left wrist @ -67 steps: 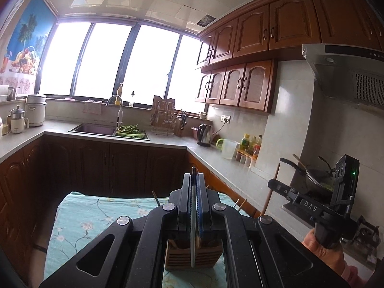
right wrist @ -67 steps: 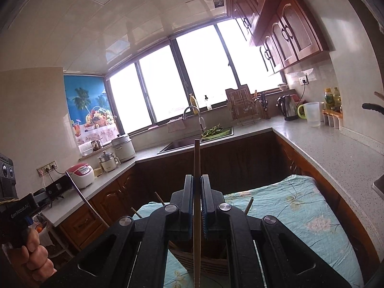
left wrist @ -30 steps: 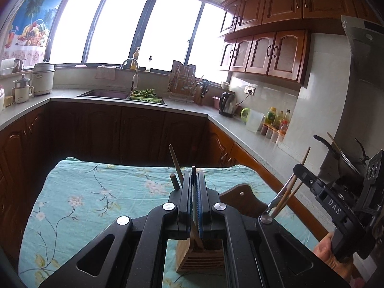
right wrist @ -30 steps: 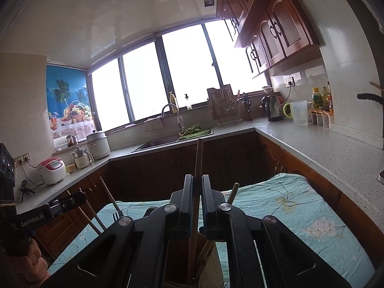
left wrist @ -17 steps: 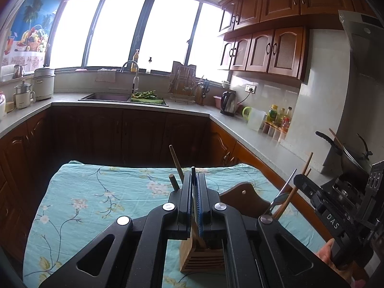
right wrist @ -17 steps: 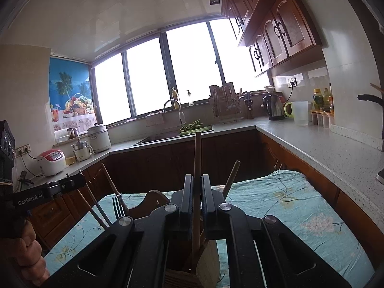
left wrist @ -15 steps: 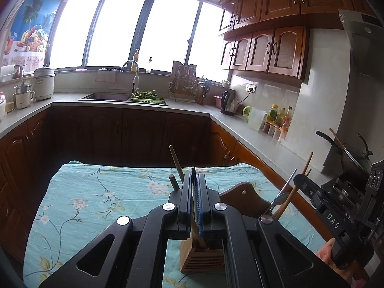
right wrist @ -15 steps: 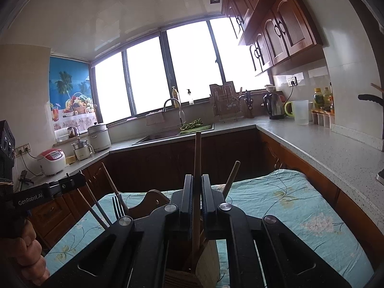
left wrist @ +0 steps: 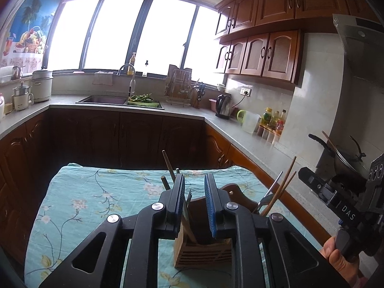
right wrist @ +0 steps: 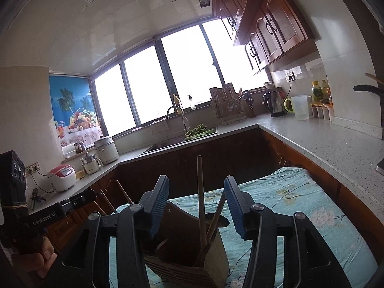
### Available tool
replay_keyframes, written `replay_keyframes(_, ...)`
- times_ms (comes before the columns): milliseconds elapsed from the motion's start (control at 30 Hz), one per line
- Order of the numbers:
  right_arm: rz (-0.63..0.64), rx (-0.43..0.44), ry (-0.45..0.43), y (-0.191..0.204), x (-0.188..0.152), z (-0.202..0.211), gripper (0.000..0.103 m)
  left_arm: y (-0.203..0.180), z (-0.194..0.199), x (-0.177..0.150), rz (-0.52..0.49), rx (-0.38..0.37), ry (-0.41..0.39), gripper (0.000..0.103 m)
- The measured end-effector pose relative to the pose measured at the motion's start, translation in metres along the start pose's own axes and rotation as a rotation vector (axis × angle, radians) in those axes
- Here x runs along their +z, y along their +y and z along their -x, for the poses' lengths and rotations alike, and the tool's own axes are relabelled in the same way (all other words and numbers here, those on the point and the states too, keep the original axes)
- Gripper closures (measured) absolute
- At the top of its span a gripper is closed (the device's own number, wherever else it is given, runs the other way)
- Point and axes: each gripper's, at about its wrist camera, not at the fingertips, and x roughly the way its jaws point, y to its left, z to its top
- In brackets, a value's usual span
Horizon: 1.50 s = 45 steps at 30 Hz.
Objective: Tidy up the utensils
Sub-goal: 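Lower both chopsticks into the caddy and open both grippers, then withdraw both open grippers from the caddy back toward the utensils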
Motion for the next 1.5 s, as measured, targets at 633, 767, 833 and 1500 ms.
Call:
replay_keyframes(633, -0.009, 0.028, 0.155, -0.002, -0.054, 0.079, 0.002, 0.01, 0.11, -0.089, 0.078, 0.09, 0.114, 0.026)
replay_keyframes(767, -0.019, 0.026, 0.208, -0.001, -0.07, 0.092, 0.001, 0.008, 0.13, -0.095, 0.099, 0.102, 0.137, 0.023)
replay_keyframes(833, -0.019, 0.025, 0.233, 0.0, -0.077, 0.097, 0.001, 0.008, 0.14, -0.098, 0.119, 0.108, 0.144, 0.022)
replay_keyframes(1500, -0.02, 0.032, 0.361, -0.001, -0.127, 0.114, 0.001, 0.003, 0.171, -0.14, 0.116, 0.124, 0.294, 0.021)
